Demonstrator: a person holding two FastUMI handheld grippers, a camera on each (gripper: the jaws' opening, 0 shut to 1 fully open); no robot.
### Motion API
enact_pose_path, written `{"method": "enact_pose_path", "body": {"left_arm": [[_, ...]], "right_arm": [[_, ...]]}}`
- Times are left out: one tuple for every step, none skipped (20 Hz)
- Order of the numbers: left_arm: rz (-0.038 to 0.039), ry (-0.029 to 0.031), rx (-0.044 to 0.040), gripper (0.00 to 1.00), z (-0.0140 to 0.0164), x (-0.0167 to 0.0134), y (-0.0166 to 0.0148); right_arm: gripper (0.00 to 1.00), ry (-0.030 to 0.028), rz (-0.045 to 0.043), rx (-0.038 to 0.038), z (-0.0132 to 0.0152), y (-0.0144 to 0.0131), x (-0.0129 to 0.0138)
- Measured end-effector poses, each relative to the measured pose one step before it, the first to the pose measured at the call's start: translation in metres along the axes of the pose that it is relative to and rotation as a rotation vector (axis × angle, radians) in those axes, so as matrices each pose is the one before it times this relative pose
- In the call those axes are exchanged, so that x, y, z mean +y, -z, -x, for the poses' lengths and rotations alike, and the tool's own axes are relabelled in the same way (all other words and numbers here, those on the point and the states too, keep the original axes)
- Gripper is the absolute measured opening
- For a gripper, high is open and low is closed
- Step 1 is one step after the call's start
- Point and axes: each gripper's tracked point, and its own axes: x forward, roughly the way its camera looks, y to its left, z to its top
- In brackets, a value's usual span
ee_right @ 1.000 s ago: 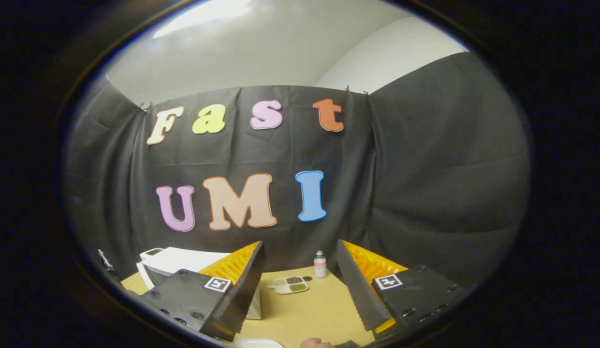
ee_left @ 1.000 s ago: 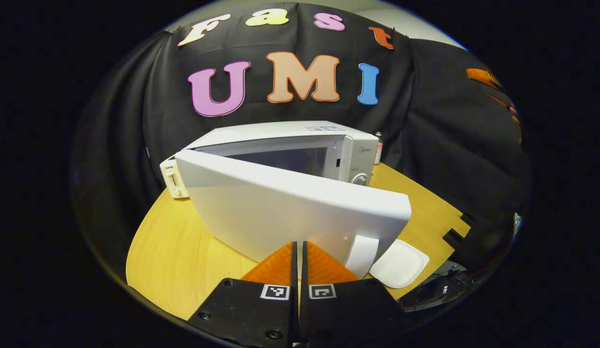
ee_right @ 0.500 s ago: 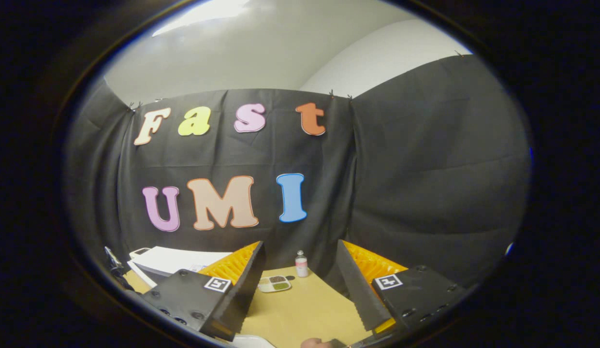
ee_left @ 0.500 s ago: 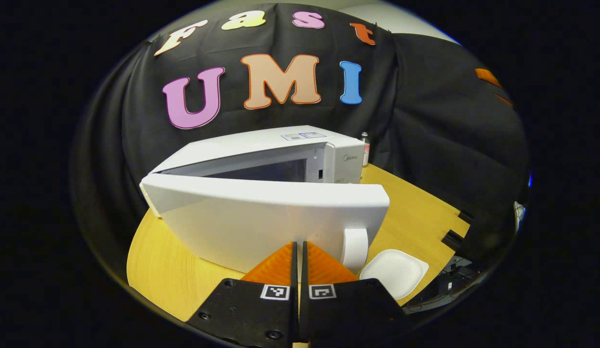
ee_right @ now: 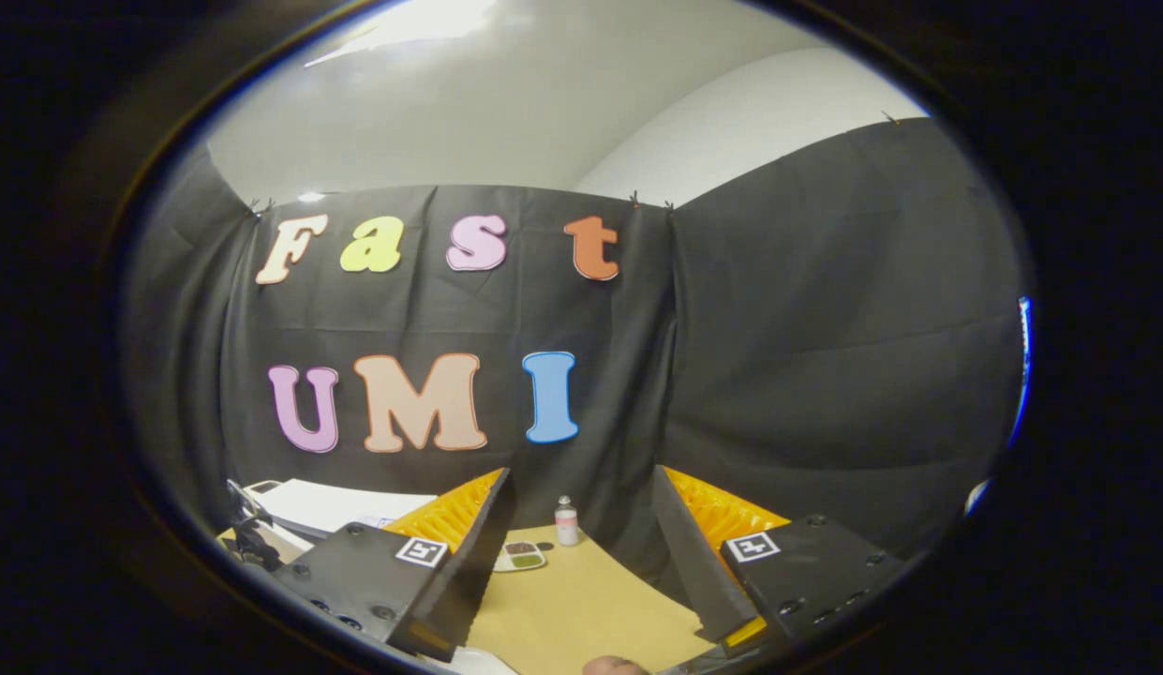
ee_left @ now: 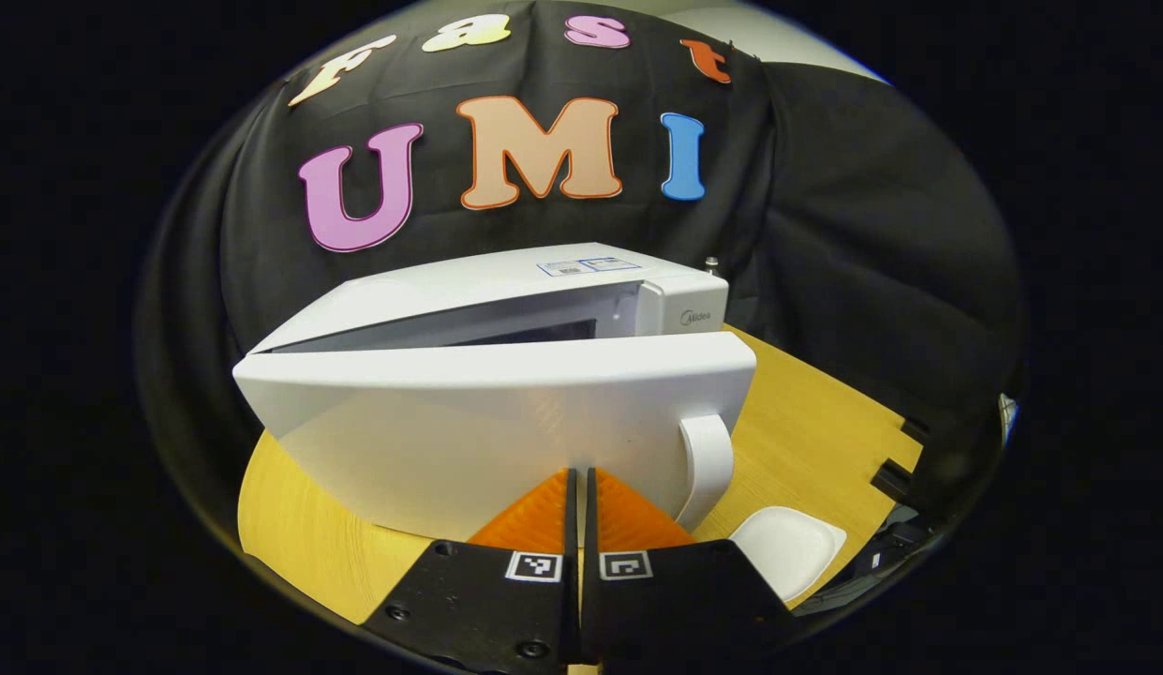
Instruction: Open the microwave oven with the left hand, put the food in, and close the microwave oven.
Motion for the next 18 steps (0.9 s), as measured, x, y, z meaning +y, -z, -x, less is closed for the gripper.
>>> {"method": "enact_pose_path", "body": {"left_arm": [[0.00397,-0.00418,-0.00333,0.00,-0.00481,0.00092,-0.00365],[0.00409,-0.00345,-0.00299,0.01,-0.00414,0.00109,-0.00141],[0.00378,-0.00351,-0.00155,0.01,-0.00451,0.00028,-0.00224],[0.00405,-0.00453,-0.00221,0.01,-0.00455,0.00113,-0.00218],[0.00319,-0.00625,-0.00087,0.01,-0.00530,0.00017,-0.00224],[0.00368,-0.00587,-0.00032,0.01,-0.00436,0.00104,-0.00067],[0.00504,-0.00465,-0.00134,0.01,-0.00337,0.00107,-0.00228],[0.00467,-0.00484,0.00005,0.01,-0.00300,0.00028,-0.00106],[0.00314,-0.00499,-0.00017,0.01,-0.00370,-0.00022,-0.00182],[0.00318,-0.00320,-0.00216,0.01,-0.00287,0.00077,-0.00211],[0.00360,-0.00409,-0.00135,0.00,-0.00264,0.00140,-0.00200],[0.00468,-0.00406,-0.00075,0.01,-0.00278,0.00107,-0.00170],[0.00394,-0.00504,0.00128,0.00,-0.00286,0.00086,0.00083],[0.00154,-0.00842,0.00802,0.00,-0.00206,0.00160,0.00069],[0.00265,-0.01026,0.00287,0.01,-0.00322,0.00227,-0.00123],[0.01375,0.00788,0.00806,0.01,-0.00324,-0.00203,-0.00008],[0.01866,0.00697,0.00786,0.00,-0.00072,-0.00397,0.00177],[-0.00018,0.00197,0.00005,0.00,-0.00105,-0.00058,0.00115]], "right_arm": [[0.87,-0.00300,-0.00294,-0.00188,-0.00022,-0.00271,0.00062],[0.87,-0.00316,-0.00113,-0.00161,0.00014,-0.00267,-0.00014],[0.87,-0.00314,0.00138,-0.00271,-0.00119,-0.00273,0.00058],[0.87,-0.00354,0.00610,-0.00040,0.00065,-0.00111,0.00034],[0.87,-0.00398,0.01050,-0.00042,-0.00110,-0.00055,0.00115],[0.87,-0.00388,0.01120,-0.00011,-0.00100,-0.00098,-0.00016],[0.87,-0.00488,0.00957,0.00175,-0.00032,0.00013,0.00083],[0.87,-0.00403,0.00771,0.00368,0.00124,0.00056,0.00039],[0.87,-0.00464,0.00695,0.00228,-0.00030,-0.00057,0.00194],[0.87,-0.00293,0.00790,0.00046,-0.00127,0.00001,0.00090],[0.87,-0.00251,0.00867,0.00000,-0.00037,-0.00013,0.00011],[0.87,-0.00225,0.00906,-0.00080,-0.00113,0.00067,0.00119],[0.87,-0.00409,0.00701,-0.00119,-0.00005,-0.00122,0.00097],[0.87,-0.00240,0.00515,-0.00070,-0.00073,-0.00010,-0.00019],[0.87,-0.00111,0.00165,0.00139,-0.00189,0.00079,0.00076],[0.87,-0.00283,-0.00267,0.00093,-0.00091,-0.00092,0.00153],[0.87,-0.00146,-0.00257,0.00092,-0.00144,-0.00042,0.00083],[0.87,-0.00055,-0.00137,-0.00047,-0.00162,0.00100,0.00060]]}}
